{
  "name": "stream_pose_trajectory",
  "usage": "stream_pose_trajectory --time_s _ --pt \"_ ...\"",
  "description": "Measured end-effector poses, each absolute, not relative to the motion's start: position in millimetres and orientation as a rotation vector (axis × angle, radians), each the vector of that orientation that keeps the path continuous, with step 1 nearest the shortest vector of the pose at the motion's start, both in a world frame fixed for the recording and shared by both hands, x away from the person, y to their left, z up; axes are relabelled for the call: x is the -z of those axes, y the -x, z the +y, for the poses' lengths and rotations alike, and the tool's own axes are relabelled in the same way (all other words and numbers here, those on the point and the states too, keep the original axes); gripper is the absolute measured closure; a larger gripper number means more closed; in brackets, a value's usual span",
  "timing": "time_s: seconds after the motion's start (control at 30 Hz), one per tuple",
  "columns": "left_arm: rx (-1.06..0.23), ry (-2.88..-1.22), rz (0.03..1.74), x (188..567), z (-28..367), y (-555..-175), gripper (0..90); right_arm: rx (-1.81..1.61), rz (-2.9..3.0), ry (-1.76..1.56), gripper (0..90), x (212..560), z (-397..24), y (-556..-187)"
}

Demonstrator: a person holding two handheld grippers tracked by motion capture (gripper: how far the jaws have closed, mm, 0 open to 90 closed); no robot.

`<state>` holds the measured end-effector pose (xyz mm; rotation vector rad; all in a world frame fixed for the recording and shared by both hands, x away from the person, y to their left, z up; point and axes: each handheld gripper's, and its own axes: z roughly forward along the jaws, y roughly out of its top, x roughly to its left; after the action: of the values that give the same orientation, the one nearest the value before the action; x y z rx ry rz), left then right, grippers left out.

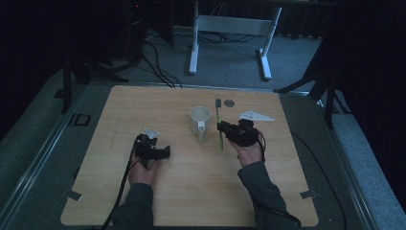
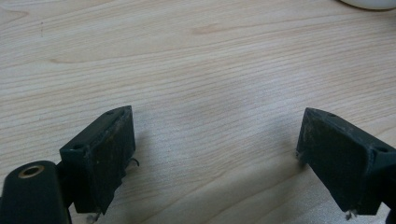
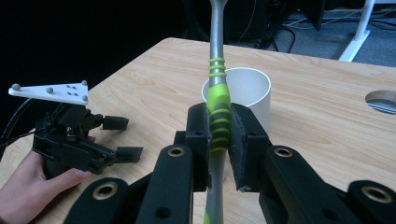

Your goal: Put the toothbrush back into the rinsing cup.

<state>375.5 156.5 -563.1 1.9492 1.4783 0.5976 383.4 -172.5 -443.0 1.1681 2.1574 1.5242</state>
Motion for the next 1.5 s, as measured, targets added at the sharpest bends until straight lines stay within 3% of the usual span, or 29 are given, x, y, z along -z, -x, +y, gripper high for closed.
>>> stream_pose_trajectory --time_s 1.5 --pt "-0.598 -1.947 1.479 563.2 156.4 -375.5 11.8 -1.561 2.131 -1.164 78.7 437.8 -153.3 -397.5"
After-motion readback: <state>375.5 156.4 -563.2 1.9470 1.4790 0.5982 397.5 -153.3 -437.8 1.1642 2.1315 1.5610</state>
